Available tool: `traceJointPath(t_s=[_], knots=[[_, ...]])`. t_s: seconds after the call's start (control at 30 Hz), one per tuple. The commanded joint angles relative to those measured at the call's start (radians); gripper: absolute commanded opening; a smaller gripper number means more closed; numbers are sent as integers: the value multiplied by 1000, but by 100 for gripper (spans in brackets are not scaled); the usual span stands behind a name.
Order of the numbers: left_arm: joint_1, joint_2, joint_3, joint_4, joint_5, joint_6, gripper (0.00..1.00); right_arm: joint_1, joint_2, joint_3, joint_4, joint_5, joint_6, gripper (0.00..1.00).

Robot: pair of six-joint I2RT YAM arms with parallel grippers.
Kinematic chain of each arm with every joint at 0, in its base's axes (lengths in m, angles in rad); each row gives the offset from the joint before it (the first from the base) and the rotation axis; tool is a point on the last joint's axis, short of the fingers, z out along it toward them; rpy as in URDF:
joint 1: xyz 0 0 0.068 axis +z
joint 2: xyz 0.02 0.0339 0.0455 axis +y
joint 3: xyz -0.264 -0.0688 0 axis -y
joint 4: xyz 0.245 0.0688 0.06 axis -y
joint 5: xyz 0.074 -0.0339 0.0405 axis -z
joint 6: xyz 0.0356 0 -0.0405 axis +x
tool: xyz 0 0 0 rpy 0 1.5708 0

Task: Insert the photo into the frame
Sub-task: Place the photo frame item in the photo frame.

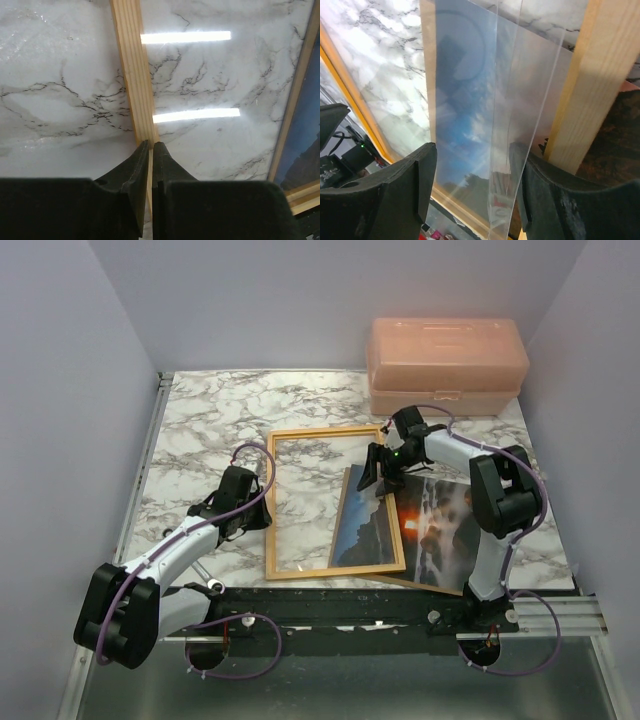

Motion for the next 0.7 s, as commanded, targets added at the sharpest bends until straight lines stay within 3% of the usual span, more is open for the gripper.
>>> traceJointPath(t_s=[0.0,0.23,0.67], knots=[[-4,-19,-8,22,23,-7,11,8,-47,28,-55,122,1,68],[-3,-23,-9,25,23,-7,11,9,-86,33,-83,224,9,77],[-5,-24,-11,23,20,-7,11,9,-154,72,-156,382,20,81]])
